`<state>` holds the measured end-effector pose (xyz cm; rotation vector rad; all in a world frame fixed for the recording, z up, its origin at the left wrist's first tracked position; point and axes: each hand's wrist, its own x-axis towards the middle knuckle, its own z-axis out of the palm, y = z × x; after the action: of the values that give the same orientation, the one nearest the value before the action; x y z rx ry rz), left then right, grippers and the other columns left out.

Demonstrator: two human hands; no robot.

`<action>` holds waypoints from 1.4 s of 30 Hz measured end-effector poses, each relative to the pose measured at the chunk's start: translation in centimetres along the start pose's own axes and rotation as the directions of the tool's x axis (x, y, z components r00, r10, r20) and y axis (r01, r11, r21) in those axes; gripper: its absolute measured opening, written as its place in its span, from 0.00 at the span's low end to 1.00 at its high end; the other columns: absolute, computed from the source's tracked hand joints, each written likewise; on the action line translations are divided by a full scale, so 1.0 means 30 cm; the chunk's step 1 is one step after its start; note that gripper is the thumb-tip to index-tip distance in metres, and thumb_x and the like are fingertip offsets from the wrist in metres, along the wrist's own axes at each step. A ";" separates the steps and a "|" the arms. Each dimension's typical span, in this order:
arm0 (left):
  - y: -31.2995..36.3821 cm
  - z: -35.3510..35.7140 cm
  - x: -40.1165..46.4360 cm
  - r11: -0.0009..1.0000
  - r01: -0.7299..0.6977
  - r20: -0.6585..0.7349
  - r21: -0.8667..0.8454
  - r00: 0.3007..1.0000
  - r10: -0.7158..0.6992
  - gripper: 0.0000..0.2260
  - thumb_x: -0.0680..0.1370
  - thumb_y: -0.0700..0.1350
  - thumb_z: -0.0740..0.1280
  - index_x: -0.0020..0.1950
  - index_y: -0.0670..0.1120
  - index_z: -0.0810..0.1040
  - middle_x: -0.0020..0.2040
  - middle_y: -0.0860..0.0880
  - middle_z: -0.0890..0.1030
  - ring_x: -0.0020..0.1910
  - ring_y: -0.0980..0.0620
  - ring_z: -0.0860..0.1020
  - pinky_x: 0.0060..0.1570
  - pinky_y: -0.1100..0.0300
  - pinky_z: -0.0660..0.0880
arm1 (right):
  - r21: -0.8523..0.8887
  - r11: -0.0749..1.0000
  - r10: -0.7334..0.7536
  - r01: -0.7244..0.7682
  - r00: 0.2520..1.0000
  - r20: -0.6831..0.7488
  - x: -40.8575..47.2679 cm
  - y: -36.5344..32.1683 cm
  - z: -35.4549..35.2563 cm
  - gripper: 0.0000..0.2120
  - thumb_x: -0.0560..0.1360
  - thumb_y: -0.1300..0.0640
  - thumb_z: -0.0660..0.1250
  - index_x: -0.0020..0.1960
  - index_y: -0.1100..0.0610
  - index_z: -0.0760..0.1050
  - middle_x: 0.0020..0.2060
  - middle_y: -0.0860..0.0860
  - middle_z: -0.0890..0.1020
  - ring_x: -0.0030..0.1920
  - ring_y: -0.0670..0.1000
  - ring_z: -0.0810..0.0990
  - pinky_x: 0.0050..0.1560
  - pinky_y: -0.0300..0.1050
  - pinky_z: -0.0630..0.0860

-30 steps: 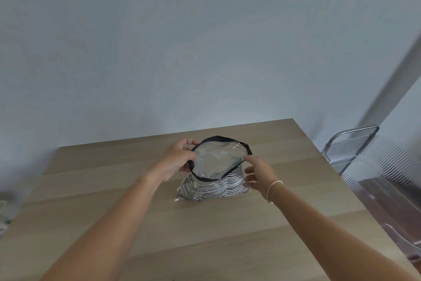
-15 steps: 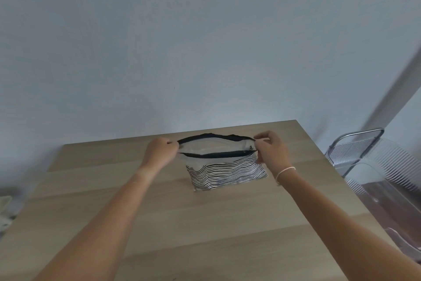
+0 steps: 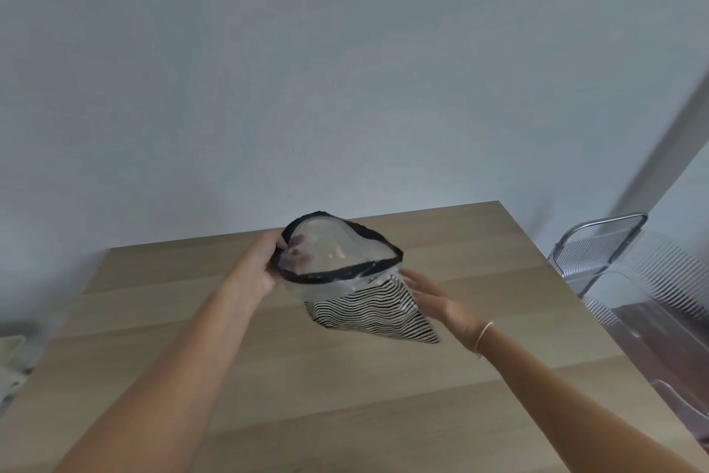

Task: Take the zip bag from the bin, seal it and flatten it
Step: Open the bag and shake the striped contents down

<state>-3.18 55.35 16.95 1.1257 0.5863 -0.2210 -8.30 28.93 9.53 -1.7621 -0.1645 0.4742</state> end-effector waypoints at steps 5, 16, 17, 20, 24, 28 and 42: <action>-0.004 -0.019 0.014 0.994 0.000 -0.027 -0.112 1.000 -0.003 0.11 0.72 0.31 0.50 0.39 0.37 0.72 0.38 0.42 0.76 0.30 0.43 0.78 0.19 0.57 0.77 | 0.143 0.986 -0.088 0.080 0.995 0.054 -0.014 0.026 0.067 0.21 0.70 0.43 0.63 0.62 0.38 0.67 0.60 0.35 0.75 0.60 0.35 0.74 0.57 0.33 0.73; 0.008 -0.112 0.032 0.518 -0.288 -0.043 0.806 0.842 0.537 0.07 0.70 0.48 0.60 0.44 0.49 0.75 0.43 0.49 0.75 0.43 0.47 0.72 0.43 0.57 0.70 | -0.407 0.896 -0.314 0.178 0.902 -0.297 0.041 -0.013 0.041 0.05 0.74 0.60 0.64 0.45 0.56 0.79 0.32 0.45 0.79 0.31 0.40 0.74 0.35 0.34 0.68; 0.012 -0.103 0.023 0.378 -0.381 0.084 0.844 0.790 0.607 0.09 0.71 0.51 0.62 0.49 0.52 0.76 0.47 0.51 0.76 0.47 0.50 0.74 0.49 0.57 0.70 | -0.467 0.868 -0.336 0.170 0.894 -0.298 0.041 -0.032 0.029 0.06 0.74 0.59 0.64 0.43 0.57 0.79 0.29 0.44 0.77 0.29 0.41 0.73 0.31 0.34 0.65; 0.014 -0.021 -0.022 0.195 -0.685 0.433 0.702 0.628 0.647 0.07 0.73 0.52 0.66 0.50 0.58 0.77 0.51 0.58 0.75 0.56 0.58 0.72 0.56 0.63 0.65 | -0.572 0.801 -0.367 0.176 0.899 -0.237 0.037 -0.097 0.001 0.07 0.75 0.57 0.62 0.41 0.54 0.77 0.23 0.41 0.71 0.27 0.39 0.73 0.28 0.34 0.66; 0.003 0.061 -0.034 0.084 -0.730 0.590 0.678 0.609 0.530 0.15 0.72 0.54 0.69 0.56 0.51 0.78 0.61 0.55 0.72 0.61 0.58 0.69 0.58 0.67 0.61 | -0.712 0.672 -0.399 0.203 0.909 -0.118 0.037 -0.159 -0.022 0.09 0.76 0.56 0.60 0.43 0.59 0.77 0.29 0.48 0.76 0.31 0.49 0.71 0.35 0.46 0.66; 0.022 0.093 -0.048 0.121 -0.751 0.613 0.649 0.611 0.501 0.06 0.72 0.52 0.70 0.43 0.50 0.79 0.60 0.60 0.72 0.56 0.65 0.71 0.49 0.84 0.61 | -0.754 0.619 -0.389 0.219 0.920 -0.052 0.019 -0.190 -0.038 0.11 0.77 0.56 0.58 0.51 0.57 0.78 0.41 0.55 0.83 0.40 0.55 0.78 0.41 0.50 0.73; 0.129 0.060 -0.065 0.350 -0.755 0.399 0.555 0.611 0.684 0.09 0.72 0.51 0.70 0.37 0.46 0.83 0.36 0.34 0.80 0.33 0.50 0.72 0.38 0.57 0.67 | -0.648 0.762 -0.230 -0.006 0.933 -0.278 0.017 -0.156 -0.159 0.11 0.75 0.54 0.62 0.49 0.58 0.80 0.34 0.51 0.80 0.36 0.51 0.76 0.41 0.46 0.71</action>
<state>-2.46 55.17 21.58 2.0025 -0.1965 0.3385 -5.27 25.99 14.72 -2.4664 -0.2001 -0.0099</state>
